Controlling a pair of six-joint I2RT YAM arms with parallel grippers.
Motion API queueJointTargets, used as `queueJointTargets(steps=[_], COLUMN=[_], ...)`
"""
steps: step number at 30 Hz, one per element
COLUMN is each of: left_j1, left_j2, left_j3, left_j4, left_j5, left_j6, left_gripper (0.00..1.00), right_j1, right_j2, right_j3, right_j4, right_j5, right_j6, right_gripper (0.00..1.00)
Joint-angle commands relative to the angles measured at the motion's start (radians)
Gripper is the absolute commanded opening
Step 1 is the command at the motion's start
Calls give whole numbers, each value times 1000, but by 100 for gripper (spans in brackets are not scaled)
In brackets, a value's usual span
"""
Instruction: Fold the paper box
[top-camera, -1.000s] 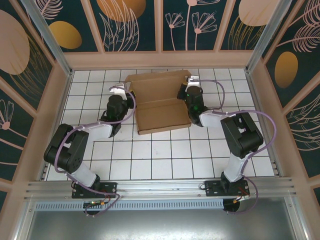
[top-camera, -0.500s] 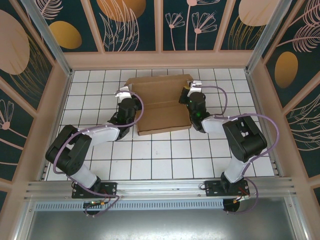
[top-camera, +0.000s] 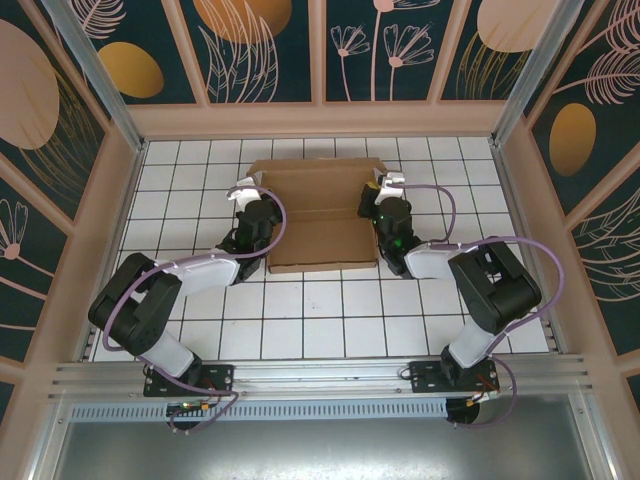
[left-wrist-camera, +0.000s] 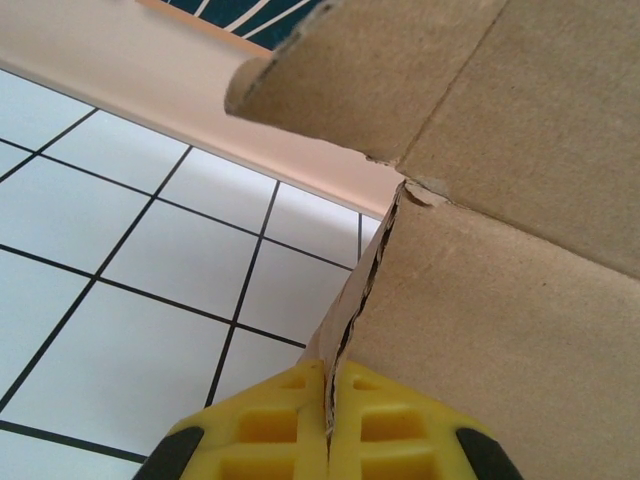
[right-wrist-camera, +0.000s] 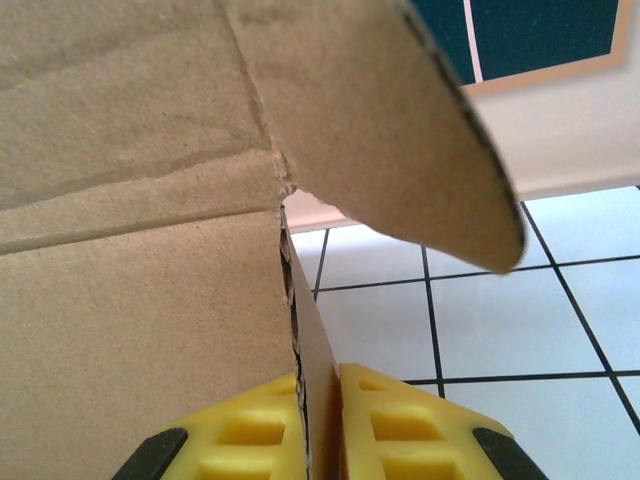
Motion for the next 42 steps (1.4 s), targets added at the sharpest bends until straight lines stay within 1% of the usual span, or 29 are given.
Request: queueJointTargets(steps=[1,8,15,19,20,24,27,30,31,35,39,42], left_j1=[-27,-27,-22,6,11,25,27,25,26,24,-2,-31], left_j2=[45,109,174,181,183,181,155,131,97,51,-8,-47], left_j3=[-13,59,122,135,139,153,138,88,68,-8,-105,-156], left_j4=[-191,-220,-245,-247,-248,-264,-269,-231,-215,-157,-66,-8], left_j5=[70,64,85,130,138,176,182,185,183,192,136,105], left_j6=[-13,7,23,15,17,18,27,40,41,34,41,60], left_gripper=[0,0,0,0,0,0,0,0,0,0,0,0], right_j1=[42,29,7,7,-22,-44,-51,-55,-55,-54,-43,-33], right_j2=[19,87,139,159,162,161,135,100,87,46,-7,-54], right_j3=[-13,69,161,205,210,229,217,184,175,129,58,-3], right_j4=[-71,-139,-226,-286,-292,-335,-354,-337,-335,-313,-257,-189], right_j5=[-53,-80,-130,-163,-167,-198,-225,-287,-300,-314,-313,-310], right_j6=[9,-20,-18,-14,-11,6,-2,-16,-17,-10,8,13], right_gripper=[13,14,14,15,15,16,17,21,23,30,35,42])
